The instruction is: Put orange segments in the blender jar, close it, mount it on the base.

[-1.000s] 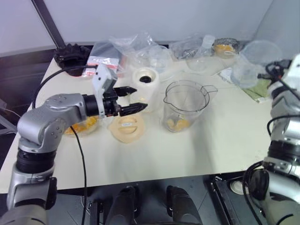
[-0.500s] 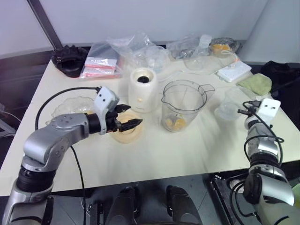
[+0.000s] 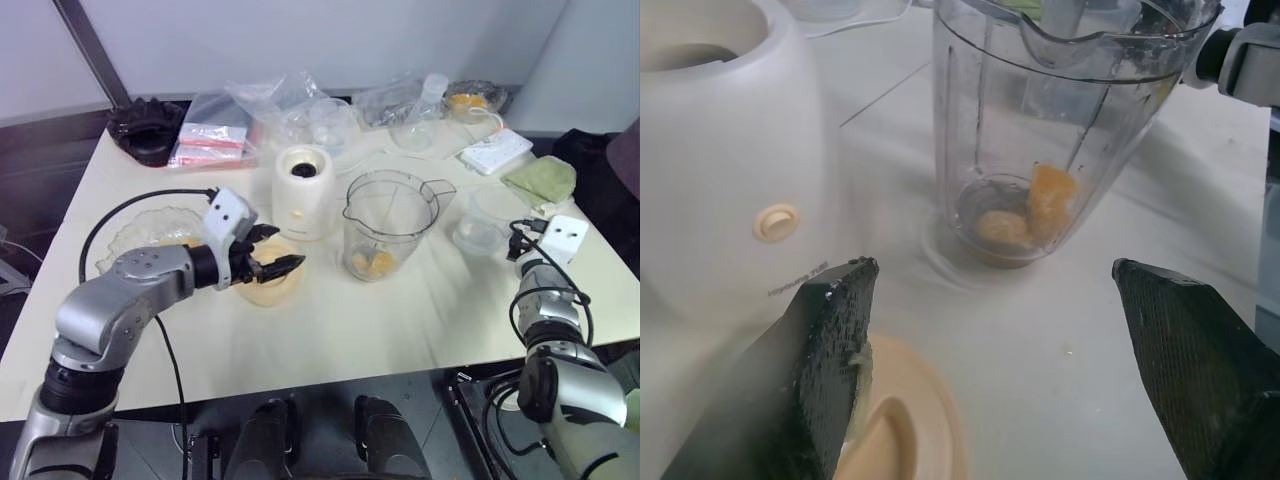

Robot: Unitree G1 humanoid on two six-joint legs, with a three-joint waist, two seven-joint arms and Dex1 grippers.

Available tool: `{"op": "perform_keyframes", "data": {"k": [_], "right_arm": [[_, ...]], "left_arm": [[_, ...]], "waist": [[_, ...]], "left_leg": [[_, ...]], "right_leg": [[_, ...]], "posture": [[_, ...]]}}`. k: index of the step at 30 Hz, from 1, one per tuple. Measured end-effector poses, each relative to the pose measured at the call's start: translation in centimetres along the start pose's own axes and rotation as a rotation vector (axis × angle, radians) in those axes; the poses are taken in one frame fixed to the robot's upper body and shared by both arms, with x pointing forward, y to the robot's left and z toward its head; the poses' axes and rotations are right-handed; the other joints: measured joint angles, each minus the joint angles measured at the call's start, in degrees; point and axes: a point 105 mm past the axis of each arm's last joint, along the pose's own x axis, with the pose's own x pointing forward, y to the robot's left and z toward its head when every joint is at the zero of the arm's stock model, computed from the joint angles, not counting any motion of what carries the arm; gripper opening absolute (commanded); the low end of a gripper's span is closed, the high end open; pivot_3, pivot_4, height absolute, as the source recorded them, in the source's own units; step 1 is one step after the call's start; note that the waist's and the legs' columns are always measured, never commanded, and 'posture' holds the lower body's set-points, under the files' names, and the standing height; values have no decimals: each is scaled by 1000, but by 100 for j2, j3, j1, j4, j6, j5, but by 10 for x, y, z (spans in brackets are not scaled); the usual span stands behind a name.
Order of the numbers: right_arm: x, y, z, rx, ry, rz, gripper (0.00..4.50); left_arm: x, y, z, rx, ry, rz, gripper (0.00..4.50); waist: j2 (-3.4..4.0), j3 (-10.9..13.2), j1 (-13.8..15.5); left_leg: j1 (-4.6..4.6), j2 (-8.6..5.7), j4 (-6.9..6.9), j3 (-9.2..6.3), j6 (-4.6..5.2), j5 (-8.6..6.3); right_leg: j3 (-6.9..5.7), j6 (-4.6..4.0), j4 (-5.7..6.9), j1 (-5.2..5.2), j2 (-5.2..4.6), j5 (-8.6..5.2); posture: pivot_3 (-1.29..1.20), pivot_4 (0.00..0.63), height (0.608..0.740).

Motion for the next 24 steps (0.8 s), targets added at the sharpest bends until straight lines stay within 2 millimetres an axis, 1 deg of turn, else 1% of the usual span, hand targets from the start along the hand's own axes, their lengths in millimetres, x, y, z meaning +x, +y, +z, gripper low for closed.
{"op": "perform_keyframes", "data": {"k": [5, 11, 14, 16, 18, 19, 21, 24], "right_arm": [[-7, -4, -14, -60, 12, 10, 4460], [-16, -3, -6, -95, -67, 39, 4460], [-25, 2, -5, -107, -94, 71, 4460], [-34, 4, -3, -118, -116, 98, 4460], [-49, 3, 1, -135, -143, 120, 4460], [-57, 2, 3, -145, -157, 125, 4460], [-72, 4, 6, -154, -181, 135, 4460], [-98, 6, 6, -181, -200, 154, 4460]], "left_arm": [[1, 0, -1, -3, 1, -4, 3937], [2, 5, -5, -15, 18, -2, 3937], [-1, 16, -8, 18, 51, 10, 3937], [-10, 33, -15, 60, 118, 34, 3937], [-20, 55, -24, 122, 205, 55, 3937], [-21, 61, -28, 154, 241, 35, 3937], [-17, 66, -38, 197, 290, -21, 3937], [-3, 71, -53, 254, 345, -106, 3937]], "waist": [[-1, 0, -39], [-2, -1, -35], [-2, -1, -33], [-2, -1, -32], [-1, -2, -30], [1, -3, -6], [0, -4, 21], [-5, -3, 112]], "left_leg": [[7, 1, -7, 10, 0, 0], [10, 2, -6, 15, 0, 0], [12, 4, -7, 15, 0, 0], [14, 5, -9, 16, 0, -1], [16, 6, -13, 17, 0, -1], [16, 10, -14, 17, 0, -1], [14, 12, -14, 16, -1, -2], [8, 13, -12, 14, -2, -3]], "right_leg": [[8, 1, 0, 1, 1, 0], [15, 3, 1, 1, 1, 2], [16, 4, 2, 1, 3, 2], [16, 4, 4, 0, 5, 1], [16, 2, 4, -2, 9, 0], [16, 2, 3, -3, 8, 0], [16, 1, -1, -3, 4, -1], [17, -1, -4, -14, -6, 1]], "posture": [[0, 150, 740], [0, 150, 740], [0, 150, 740], [0, 150, 740], [0, 150, 740], [0, 150, 740], [0, 150, 740], [0, 150, 740]]}}
